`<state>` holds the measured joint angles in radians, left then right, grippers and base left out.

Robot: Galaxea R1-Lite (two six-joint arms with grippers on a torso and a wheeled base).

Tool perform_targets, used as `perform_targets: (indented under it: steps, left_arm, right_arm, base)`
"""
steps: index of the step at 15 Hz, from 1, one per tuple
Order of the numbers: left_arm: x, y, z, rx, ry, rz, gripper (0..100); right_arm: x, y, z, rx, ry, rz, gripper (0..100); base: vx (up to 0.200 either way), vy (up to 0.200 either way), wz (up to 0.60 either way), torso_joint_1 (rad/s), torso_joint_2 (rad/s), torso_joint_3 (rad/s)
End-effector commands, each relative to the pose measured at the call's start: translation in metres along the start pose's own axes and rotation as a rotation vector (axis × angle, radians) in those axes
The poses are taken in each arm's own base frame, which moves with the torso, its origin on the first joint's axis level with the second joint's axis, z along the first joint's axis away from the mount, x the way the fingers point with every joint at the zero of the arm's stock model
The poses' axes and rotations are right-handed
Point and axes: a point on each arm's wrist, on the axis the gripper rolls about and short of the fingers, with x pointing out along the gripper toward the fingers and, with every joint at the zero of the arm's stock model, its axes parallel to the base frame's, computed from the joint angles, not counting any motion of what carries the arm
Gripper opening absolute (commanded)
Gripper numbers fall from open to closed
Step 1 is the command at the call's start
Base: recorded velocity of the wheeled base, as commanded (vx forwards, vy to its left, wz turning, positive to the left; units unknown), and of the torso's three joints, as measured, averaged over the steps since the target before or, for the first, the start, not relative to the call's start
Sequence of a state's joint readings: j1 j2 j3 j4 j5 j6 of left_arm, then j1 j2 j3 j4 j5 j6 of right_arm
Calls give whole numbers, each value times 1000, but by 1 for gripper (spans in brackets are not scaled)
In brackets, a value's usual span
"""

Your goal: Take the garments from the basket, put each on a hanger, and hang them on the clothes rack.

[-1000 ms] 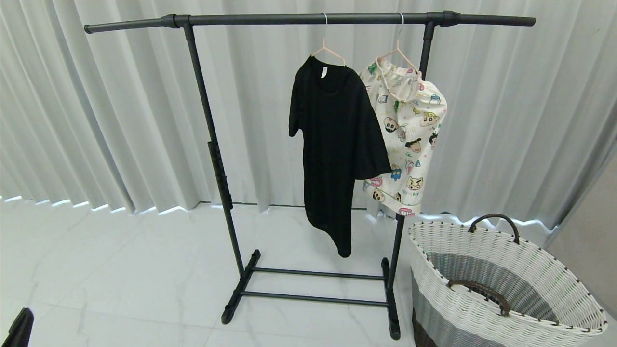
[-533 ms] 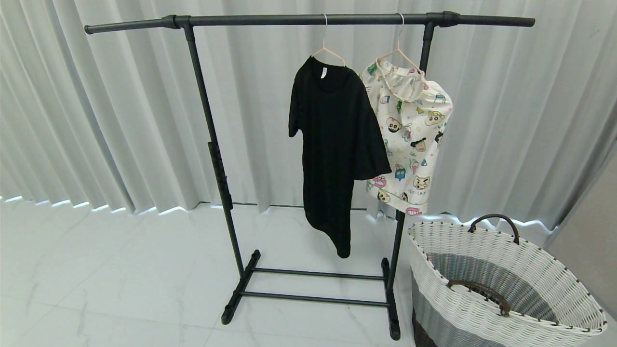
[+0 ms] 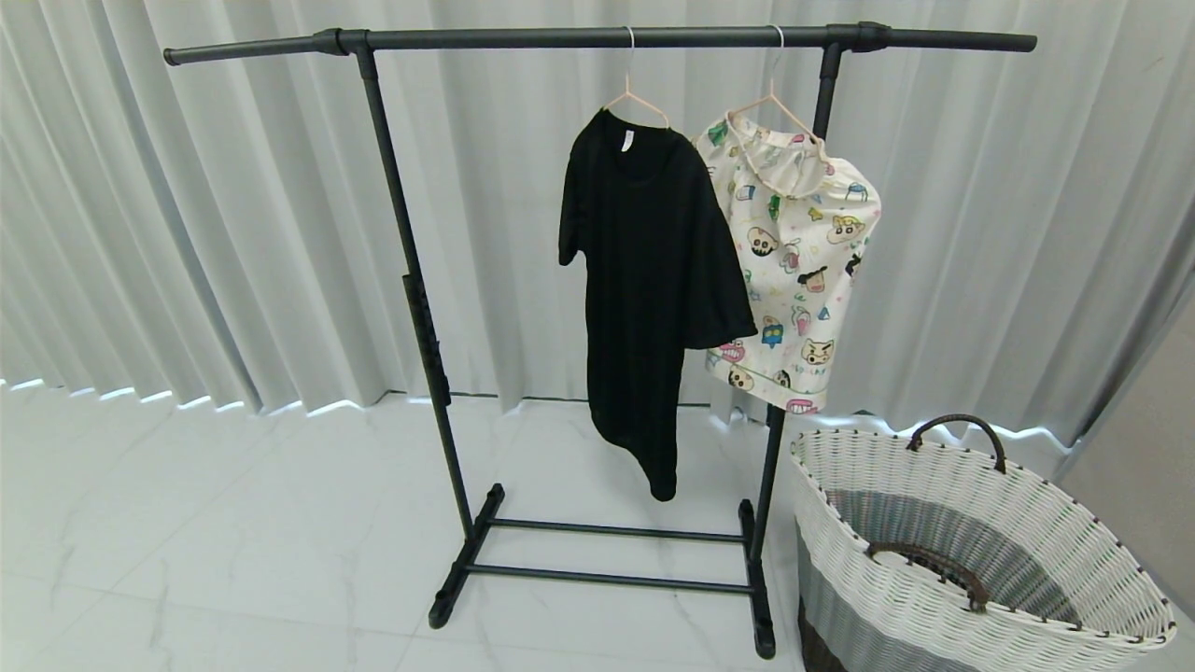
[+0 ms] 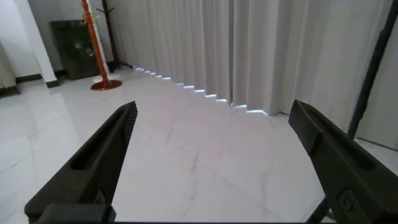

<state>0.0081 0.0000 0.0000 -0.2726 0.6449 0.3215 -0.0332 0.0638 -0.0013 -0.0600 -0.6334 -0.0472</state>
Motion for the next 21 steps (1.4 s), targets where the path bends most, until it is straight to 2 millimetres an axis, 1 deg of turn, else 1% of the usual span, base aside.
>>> perform_targets:
  steps: [1, 2, 4, 5, 7, 8, 9, 10, 11, 13, 14, 15, 16, 17, 18, 20, 21]
  left_arm:
    - [0, 1, 6, -35, -66, -42, 100]
    - [-1, 1, 11, -63, -124, -76, 100]
    - [-1, 1, 12, -67, -149, -126, 100]
    - [-1, -3, 9, -48, -150, -233, 100]
    - [-3, -12, -2, 7, -115, -514, 100]
    - [-5, -16, -10, 37, -49, -603, 100]
    - [-6, -17, -16, 44, -1, -633, 100]
    - [-6, -18, -15, -6, 4, -668, 100]
    - [-6, -18, -15, -67, 19, -695, 100]
    - [-6, -19, -15, -245, 85, -693, 100]
    - [-6, -18, -15, -293, 102, -681, 100]
    - [-6, -18, -15, -264, 97, -639, 100]
    - [-5, -16, -16, -162, 76, -552, 100]
    - [-4, -15, -16, -62, 55, -514, 100]
    - [-4, -15, -16, -23, 44, -519, 100]
    - [-4, -16, -16, -37, 47, -533, 100]
    - [-6, -18, -16, -128, 52, -658, 100]
  right_arm:
    - [0, 0, 0, 8, -11, 5, 100]
    - [-3, -3, 0, 25, -68, 35, 100]
    - [-4, -4, 3, 45, -98, 35, 100]
    - [-4, -3, 3, 41, -97, 63, 100]
    - [-4, 0, 4, 30, -111, 209, 100]
    - [-5, 2, 4, 24, -119, 273, 100]
    - [-5, 2, 4, 23, -122, 311, 100]
    - [-5, 3, 4, 22, -120, 316, 100]
    - [-5, 3, 3, 23, -112, 316, 100]
    - [-4, 3, -2, 20, -65, 322, 100]
    - [-4, 3, -2, 41, -61, 330, 100]
    - [-4, 3, -3, 62, -52, 332, 100]
    - [-4, 3, -3, 82, -49, 331, 100]
    - [-4, 3, -3, 90, -47, 332, 100]
    - [-4, 3, -3, 89, -46, 332, 100]
    - [-4, 4, -3, 89, -43, 336, 100]
    - [-4, 4, -5, 86, -29, 340, 100]
  base:
    - [0, 0, 0, 0, 0, 0]
    - [0, 0, 0, 0, 0, 0]
    - [0, 0, 0, 0, 0, 0]
    - [0, 0, 0, 0, 0, 0]
    - [0, 0, 0, 0, 0, 0]
    - [0, 0, 0, 0, 0, 0]
    - [0, 0, 0, 0, 0, 0]
    - [0, 0, 0, 0, 0, 0]
    - [0, 0, 0, 0, 0, 0]
    - [0, 0, 0, 0, 0, 0]
    - [0, 0, 0, 0, 0, 0]
    - [0, 0, 0, 0, 0, 0]
    - [0, 0, 0, 0, 0, 0]
    - [0, 0, 0, 0, 0, 0]
    - [0, 0, 0, 0, 0, 0]
    - [0, 0, 0, 0, 0, 0]
    - [0, 0, 0, 0, 0, 0]
